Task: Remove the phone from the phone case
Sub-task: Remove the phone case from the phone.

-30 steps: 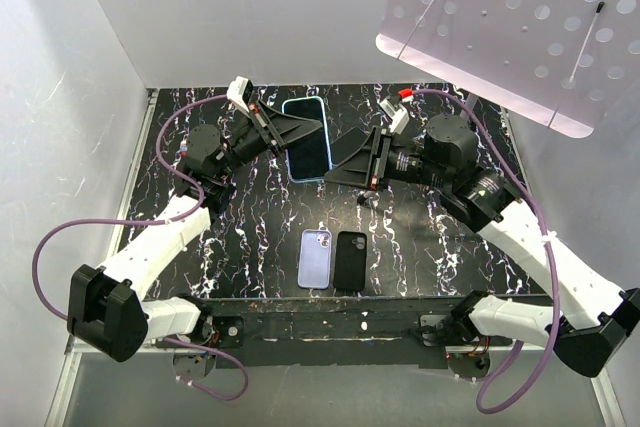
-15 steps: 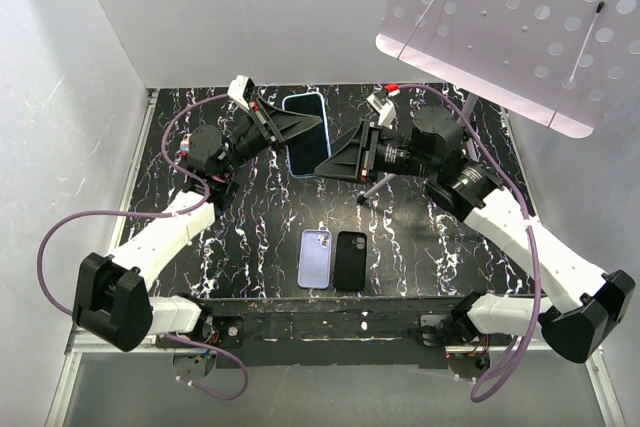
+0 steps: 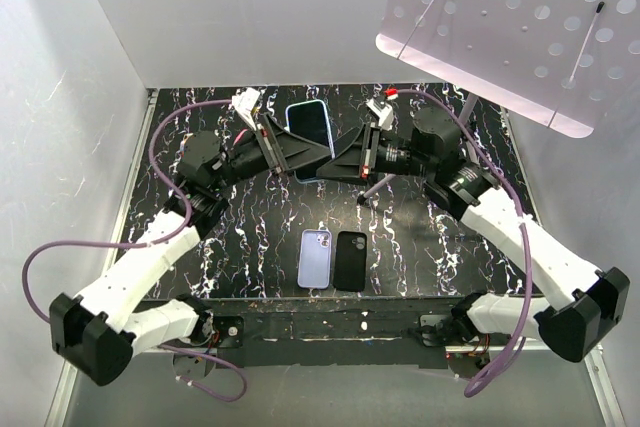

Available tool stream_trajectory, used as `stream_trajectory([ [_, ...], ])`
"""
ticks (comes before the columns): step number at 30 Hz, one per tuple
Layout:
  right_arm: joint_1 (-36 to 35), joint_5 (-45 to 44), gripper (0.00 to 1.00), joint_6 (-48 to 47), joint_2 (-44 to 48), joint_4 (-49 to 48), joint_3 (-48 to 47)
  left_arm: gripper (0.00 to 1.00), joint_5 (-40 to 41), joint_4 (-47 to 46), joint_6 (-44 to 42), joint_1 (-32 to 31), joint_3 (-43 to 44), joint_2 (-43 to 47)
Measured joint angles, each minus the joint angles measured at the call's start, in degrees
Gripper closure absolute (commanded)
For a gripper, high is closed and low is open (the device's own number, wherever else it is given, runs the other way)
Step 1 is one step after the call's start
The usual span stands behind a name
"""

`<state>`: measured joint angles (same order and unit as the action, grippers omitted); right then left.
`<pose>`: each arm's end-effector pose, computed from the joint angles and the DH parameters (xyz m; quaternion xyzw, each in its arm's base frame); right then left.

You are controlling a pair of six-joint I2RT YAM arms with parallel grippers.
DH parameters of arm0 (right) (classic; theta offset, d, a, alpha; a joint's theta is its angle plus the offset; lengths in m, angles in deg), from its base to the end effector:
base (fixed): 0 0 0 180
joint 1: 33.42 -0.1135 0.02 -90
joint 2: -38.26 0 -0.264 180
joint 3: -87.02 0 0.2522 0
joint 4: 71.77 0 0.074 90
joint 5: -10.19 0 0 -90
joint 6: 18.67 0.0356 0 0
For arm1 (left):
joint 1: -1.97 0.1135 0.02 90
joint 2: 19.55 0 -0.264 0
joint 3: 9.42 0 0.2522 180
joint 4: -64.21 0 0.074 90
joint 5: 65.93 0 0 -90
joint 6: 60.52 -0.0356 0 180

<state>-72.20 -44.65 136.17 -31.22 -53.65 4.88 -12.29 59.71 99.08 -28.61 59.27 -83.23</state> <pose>0.2024 0.1890 0.4062 -0.0389 0.7331 0.6422 0.2208 0.2092 -0.1481 0.3891 0.0195 0.6581 -0.6856 0.3107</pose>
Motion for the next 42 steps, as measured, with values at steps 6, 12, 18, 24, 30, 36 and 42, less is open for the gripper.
stream_trajectory([
  [6,2.23,0.22,0.99,6.19,5.68,-3.61,3.74,0.18,0.87,5.25,-6.78,0.00,-0.92,7.02],
  [12,3.96,-0.17,0.99,13.29,6.45,-9.97,6.95,0.42,0.57,3.61,-6.75,-0.02,-4.15,8.20],
  [18,3.96,-0.57,0.99,16.55,6.32,-12.17,8.31,0.54,0.52,4.31,-7.52,-0.04,-4.81,7.72],
  [24,4.07,-0.63,0.99,18.60,6.43,-14.99,9.16,0.66,0.52,5.11,-8.70,-0.24,-4.81,7.85],
  [30,4.22,-0.66,0.99,20.31,6.43,-15.34,10.12,0.76,0.57,5.90,-9.18,-0.28,-4.70,7.52],
  [36,4.59,-0.83,0.99,20.81,6.43,-16.57,10.14,0.86,1.33,7.39,-8.59,-0.28,-3.61,6.03],
  [42,5.01,-1.77,0.99,20.96,6.43,-16.57,10.16,0.68,2.78,7.58,-7.32,-0.31,-2.73,4.39],
])
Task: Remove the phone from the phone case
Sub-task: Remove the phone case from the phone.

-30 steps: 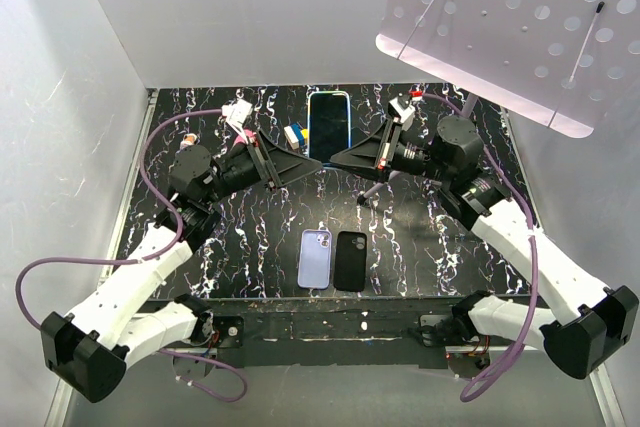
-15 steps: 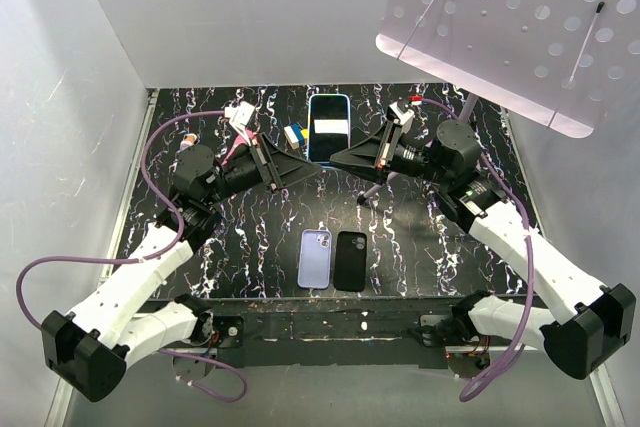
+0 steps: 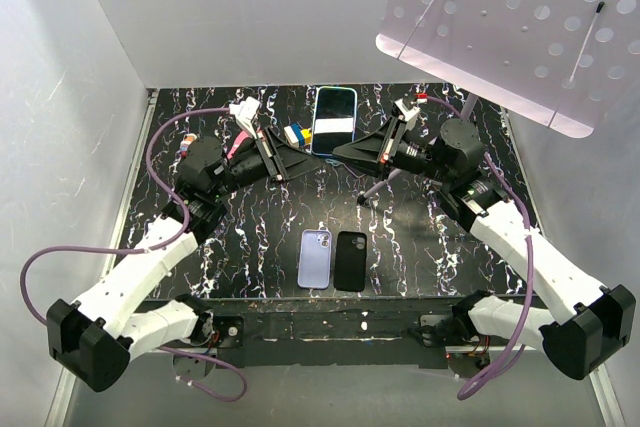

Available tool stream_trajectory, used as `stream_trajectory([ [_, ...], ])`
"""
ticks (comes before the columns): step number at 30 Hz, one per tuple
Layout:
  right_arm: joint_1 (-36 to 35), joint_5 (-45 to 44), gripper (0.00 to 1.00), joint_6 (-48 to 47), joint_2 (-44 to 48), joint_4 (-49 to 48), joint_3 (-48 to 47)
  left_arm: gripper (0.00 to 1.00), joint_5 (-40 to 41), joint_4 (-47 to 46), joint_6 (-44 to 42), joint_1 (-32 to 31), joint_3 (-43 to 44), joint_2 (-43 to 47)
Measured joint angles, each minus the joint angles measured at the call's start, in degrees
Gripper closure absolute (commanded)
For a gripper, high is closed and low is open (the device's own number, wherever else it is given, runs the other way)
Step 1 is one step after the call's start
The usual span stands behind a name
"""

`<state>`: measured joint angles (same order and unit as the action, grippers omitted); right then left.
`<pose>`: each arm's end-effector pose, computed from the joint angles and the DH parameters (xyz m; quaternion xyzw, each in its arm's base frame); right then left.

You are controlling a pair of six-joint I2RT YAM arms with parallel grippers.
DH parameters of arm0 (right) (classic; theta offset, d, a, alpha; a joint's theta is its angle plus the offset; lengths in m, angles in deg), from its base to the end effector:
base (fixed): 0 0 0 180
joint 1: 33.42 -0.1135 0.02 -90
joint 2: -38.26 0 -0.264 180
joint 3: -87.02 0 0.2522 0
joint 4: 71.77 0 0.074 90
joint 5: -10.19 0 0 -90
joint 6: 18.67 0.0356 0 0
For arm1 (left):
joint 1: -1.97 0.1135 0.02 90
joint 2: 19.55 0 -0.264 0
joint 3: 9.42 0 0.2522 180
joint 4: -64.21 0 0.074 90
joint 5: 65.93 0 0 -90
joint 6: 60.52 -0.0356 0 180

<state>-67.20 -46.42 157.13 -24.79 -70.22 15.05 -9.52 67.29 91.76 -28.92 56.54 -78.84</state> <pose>0.1989 0.1566 0.4012 0.0834 0.6629 0.7172 0.1981 0.1951 -0.1397 0.3763 0.0255 0.6879 -0.6428 0.3359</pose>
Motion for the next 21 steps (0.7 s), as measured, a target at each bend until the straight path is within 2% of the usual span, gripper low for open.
stream_trajectory([
  [4,0.04,-0.17,0.99,0.55,0.00,-0.87,0.00,0.67,1.22,0.33,1.01,0.00,0.50,-0.92],
  [10,0.02,-0.11,0.99,0.70,0.11,-1.64,1.20,0.78,3.37,-0.33,3.67,0.09,1.22,-2.71],
  [11,0.02,-0.09,0.99,0.68,0.11,-1.81,1.51,0.81,3.89,-0.26,3.85,0.26,1.22,-2.95],
  [13,0.00,0.22,0.99,0.70,0.31,-1.81,2.43,1.00,5.09,0.02,3.93,0.63,1.22,-3.37],
  [16,-0.04,0.20,0.99,0.68,0.57,-2.49,3.87,1.00,6.82,3.08,2.54,0.94,1.60,-3.50],
  [21,-0.26,0.04,0.99,-1.51,1.33,1.03,4.02,1.00,12.41,15.54,-4.13,0.66,4.24,-2.21],
])
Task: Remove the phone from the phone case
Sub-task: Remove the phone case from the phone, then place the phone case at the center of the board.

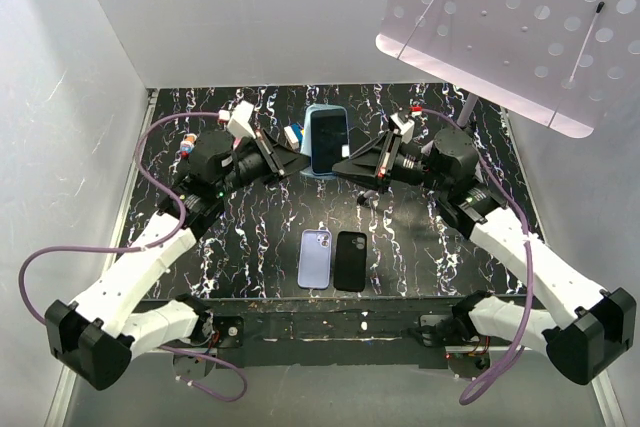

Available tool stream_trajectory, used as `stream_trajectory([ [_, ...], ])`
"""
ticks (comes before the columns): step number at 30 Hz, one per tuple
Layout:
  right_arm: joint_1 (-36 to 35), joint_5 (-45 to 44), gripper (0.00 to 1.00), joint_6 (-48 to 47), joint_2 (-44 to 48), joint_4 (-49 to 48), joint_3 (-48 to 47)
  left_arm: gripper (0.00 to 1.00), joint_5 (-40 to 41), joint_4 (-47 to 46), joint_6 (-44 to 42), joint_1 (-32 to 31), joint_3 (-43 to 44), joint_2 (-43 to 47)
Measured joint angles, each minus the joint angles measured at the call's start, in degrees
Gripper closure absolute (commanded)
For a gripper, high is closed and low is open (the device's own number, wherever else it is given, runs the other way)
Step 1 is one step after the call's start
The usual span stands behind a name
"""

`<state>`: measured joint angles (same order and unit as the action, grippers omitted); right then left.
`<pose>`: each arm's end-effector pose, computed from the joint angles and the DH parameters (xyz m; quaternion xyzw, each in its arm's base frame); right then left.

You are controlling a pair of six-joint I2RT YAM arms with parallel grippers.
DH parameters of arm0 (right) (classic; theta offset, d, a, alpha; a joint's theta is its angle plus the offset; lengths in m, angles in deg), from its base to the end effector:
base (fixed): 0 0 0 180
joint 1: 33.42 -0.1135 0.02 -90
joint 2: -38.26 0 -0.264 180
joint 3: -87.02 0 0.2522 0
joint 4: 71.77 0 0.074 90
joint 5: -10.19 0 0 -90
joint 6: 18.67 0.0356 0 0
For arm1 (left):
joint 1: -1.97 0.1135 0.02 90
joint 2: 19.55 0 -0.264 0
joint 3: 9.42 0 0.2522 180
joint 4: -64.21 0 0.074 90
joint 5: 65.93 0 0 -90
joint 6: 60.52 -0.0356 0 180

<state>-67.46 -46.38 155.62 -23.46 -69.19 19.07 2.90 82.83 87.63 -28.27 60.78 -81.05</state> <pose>0.1955 0.1557 0.3800 0.0883 0.6824 0.7006 0.1890 0.2086 -0.1365 0.3652 -0.0668 0.7589 -0.5417 0.3554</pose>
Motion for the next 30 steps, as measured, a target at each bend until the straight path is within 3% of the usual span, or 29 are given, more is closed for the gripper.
stream_trajectory([
  [5,-0.46,-0.04,0.99,-4.90,2.80,6.21,-2.08,1.00,10.67,15.45,-7.41,1.07,-3.91,7.04],
  [13,0.61,0.46,0.99,-7.76,5.03,5.16,-4.09,1.00,12.74,28.41,-10.16,1.29,-19.91,20.48],
  [25,0.66,-1.22,0.99,-11.69,1.49,8.39,-2.08,1.00,11.23,28.33,-8.17,-0.72,-37.38,24.94],
  [30,0.17,-4.37,0.99,-14.40,-2.73,9.99,-1.86,1.00,10.23,25.79,-6.78,-0.76,-39.74,28.61],
])
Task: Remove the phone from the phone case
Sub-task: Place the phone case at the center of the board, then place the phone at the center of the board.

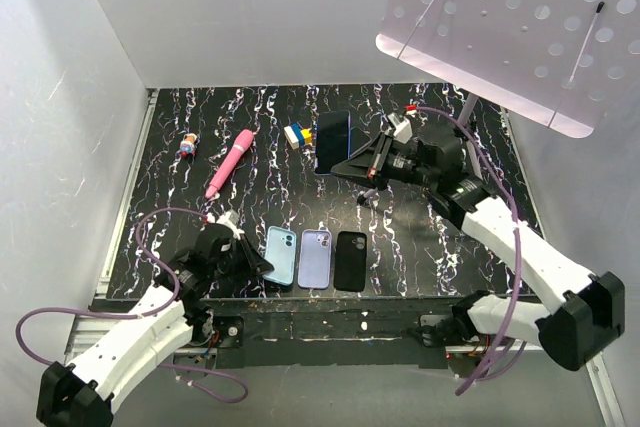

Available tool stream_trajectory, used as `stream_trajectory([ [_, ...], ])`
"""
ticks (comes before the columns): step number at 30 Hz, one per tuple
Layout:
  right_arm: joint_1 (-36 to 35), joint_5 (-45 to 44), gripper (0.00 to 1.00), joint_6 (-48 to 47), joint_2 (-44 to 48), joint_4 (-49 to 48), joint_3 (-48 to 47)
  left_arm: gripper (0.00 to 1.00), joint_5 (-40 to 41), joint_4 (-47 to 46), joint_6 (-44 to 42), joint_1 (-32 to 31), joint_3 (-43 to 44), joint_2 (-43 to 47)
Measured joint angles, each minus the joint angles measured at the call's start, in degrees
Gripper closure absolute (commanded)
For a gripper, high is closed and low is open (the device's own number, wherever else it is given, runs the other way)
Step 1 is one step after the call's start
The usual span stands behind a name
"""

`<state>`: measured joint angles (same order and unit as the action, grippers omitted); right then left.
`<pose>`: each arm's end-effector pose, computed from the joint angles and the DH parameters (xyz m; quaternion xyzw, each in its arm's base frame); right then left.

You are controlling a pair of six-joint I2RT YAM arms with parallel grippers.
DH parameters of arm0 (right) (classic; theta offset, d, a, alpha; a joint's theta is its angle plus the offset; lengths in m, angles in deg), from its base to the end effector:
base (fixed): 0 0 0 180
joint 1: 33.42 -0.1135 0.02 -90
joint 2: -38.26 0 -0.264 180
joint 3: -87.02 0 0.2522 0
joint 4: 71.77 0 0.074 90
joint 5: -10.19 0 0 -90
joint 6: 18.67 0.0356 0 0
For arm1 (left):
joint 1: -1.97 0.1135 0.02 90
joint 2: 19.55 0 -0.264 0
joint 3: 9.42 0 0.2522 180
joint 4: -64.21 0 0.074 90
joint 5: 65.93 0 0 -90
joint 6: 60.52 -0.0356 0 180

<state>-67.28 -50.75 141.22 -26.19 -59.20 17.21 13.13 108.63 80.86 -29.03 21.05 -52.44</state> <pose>0.2075 0.1601 0.3620 0.0668 0.7419 0.6197 0.2471 0.1035 -0.0701 0.1667 -0.1293 0.9173 -0.3078 0.2171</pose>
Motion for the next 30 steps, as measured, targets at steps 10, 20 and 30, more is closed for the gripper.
stream_trajectory([
  [10,-5.14,-22.18,0.99,-4.55,-19.96,14.75,-11.58,0.59,-0.98,-1.79,3.67,-0.07,-2.49,-4.96],
  [20,-5.66,-42.36,0.99,-6.29,-42.51,22.40,-34.16,0.11,-1.20,4.15,5.35,-0.26,0.33,-2.27],
  [30,-3.19,-45.51,0.99,-6.45,-56.87,24.96,-44.54,0.09,1.18,8.96,-0.07,-0.26,19.78,-1.53],
])
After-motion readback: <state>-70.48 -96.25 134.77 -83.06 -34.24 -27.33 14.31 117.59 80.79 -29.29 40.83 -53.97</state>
